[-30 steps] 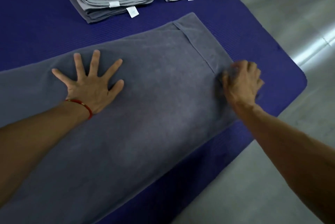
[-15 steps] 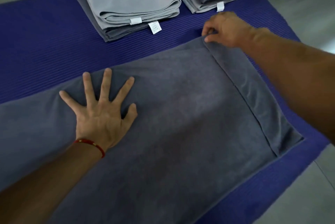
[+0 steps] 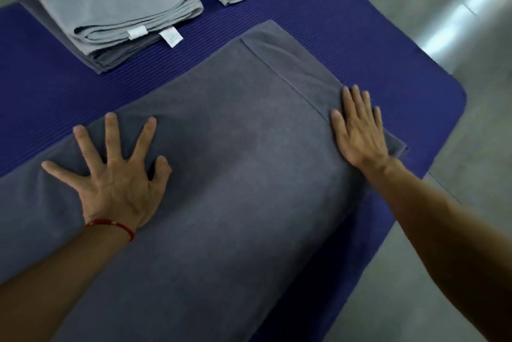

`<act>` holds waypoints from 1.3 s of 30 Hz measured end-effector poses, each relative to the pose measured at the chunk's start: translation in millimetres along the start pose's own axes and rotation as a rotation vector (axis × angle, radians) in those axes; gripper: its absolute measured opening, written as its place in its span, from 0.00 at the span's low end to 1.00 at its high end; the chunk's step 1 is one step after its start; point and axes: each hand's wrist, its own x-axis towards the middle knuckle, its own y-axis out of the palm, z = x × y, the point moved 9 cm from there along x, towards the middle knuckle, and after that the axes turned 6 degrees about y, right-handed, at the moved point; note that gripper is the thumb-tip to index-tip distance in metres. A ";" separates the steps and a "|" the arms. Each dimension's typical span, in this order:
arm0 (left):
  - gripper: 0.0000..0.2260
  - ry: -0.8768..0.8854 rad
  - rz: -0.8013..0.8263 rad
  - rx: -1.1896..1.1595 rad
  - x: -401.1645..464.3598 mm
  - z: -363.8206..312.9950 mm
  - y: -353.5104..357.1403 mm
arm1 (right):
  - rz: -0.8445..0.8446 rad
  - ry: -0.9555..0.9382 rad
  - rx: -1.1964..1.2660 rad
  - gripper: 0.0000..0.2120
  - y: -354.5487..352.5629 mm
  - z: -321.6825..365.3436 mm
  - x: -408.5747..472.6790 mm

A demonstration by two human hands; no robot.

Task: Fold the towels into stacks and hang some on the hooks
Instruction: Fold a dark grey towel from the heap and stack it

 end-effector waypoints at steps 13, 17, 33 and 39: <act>0.26 0.073 0.036 -0.040 -43.4 51.7 0.3 | 0.014 -0.144 -0.088 0.33 46.1 139.4 -214.2; 0.25 -0.062 0.024 -0.053 -120.9 156.1 6.4 | 0.033 -0.212 0.029 0.33 88.3 255.1 -307.5; 0.22 -0.391 0.123 -0.262 -261.3 415.3 20.9 | 0.304 -1.093 -0.067 0.31 148.1 420.1 -585.6; 0.22 -0.345 0.155 -0.361 -260.0 414.2 18.4 | 0.361 -1.286 -0.099 0.32 154.2 431.7 -625.6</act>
